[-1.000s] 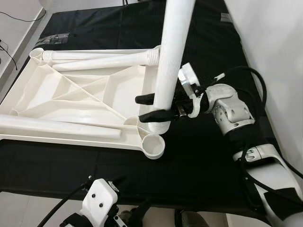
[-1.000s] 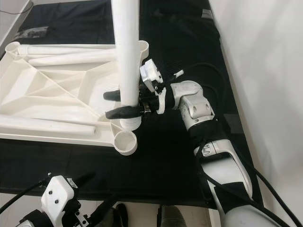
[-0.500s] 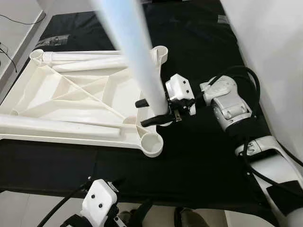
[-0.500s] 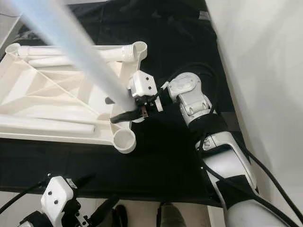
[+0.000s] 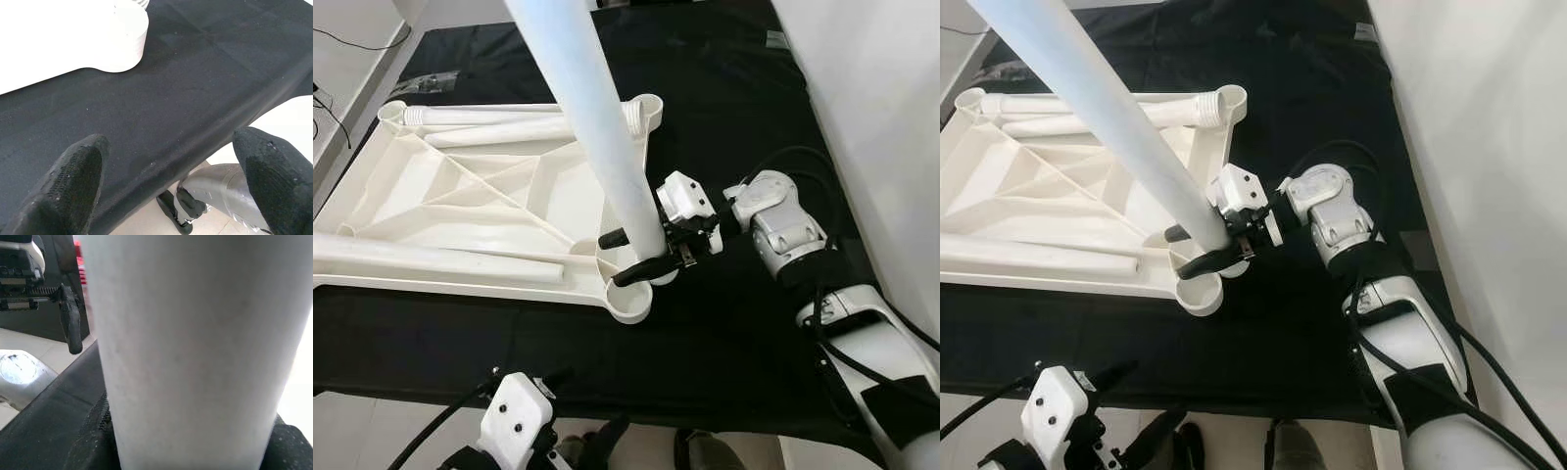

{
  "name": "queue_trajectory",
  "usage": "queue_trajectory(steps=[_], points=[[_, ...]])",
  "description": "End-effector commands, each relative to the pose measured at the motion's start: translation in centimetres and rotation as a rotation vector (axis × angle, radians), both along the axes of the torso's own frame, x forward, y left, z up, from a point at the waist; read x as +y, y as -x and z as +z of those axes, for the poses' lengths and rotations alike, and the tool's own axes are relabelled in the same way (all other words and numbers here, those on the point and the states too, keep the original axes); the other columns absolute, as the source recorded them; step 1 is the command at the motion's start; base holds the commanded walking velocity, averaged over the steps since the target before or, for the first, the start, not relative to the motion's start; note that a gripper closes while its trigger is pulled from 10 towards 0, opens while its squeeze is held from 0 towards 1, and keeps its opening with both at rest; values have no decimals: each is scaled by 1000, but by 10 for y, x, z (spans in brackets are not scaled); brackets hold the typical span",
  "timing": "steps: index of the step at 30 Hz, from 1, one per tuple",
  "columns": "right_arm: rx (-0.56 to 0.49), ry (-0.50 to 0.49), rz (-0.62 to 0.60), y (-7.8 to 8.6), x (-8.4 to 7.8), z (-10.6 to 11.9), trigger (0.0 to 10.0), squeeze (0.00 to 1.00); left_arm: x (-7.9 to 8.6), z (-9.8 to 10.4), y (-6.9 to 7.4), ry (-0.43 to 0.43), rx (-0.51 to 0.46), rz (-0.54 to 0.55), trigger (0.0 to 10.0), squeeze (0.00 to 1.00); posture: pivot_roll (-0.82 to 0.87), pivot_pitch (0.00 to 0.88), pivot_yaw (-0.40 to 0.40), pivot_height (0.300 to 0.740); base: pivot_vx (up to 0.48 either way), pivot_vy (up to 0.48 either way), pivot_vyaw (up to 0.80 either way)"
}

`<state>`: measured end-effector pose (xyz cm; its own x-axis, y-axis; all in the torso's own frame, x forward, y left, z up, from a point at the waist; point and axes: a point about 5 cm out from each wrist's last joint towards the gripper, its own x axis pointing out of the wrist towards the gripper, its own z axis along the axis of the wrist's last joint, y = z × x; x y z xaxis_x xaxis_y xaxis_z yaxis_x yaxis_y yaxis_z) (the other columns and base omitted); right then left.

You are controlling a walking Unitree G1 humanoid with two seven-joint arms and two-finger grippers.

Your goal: Building children table

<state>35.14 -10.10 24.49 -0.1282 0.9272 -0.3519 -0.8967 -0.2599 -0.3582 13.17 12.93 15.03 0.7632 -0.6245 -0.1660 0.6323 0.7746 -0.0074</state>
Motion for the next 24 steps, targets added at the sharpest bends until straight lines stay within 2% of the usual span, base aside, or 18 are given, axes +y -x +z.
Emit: queue_trajectory(steps=[1, 2, 4, 5, 6, 8, 20, 24], points=[[-5, -87, 32, 0, 7, 19, 10000, 0, 3, -1, 5, -6, 27, 6, 10000, 0, 47, 298, 79, 740, 0, 0, 0], [11, -154, 39, 0, 6, 31, 10000, 0, 3, -1, 5, -6, 29, 6, 10000, 0, 46, 302, 81, 740, 0, 0, 0], [11, -154, 39, 0, 6, 31, 10000, 0, 3, -1, 5, -6, 29, 6, 10000, 0, 46, 302, 81, 740, 0, 0, 0], [25, -206, 49, 1, 6, 40, 10000, 0, 4, -1, 5, -5, 31, 6, 10000, 0, 45, 303, 81, 740, 0, 0, 0], [25, -206, 49, 1, 6, 40, 10000, 0, 4, -1, 5, -5, 31, 6, 10000, 0, 45, 303, 81, 740, 0, 0, 0], [55, -281, 80, 5, 7, 50, 10000, 0, 4, 0, 5, -5, 32, 6, 10000, 0, 42, 310, 83, 740, 0, 0, 0], [85, -374, 75, 4, 14, 43, 10000, 0, 5, 0, 3, -1, 30, 9, 10000, 0, 33, 312, 81, 740, 0, 0, 0], [158, -453, 55, 7, 17, 41, 10000, 0, 6, 0, 2, 2, 28, 13, 10000, 0, 34, 311, 82, 740, 0, 0, 0]])
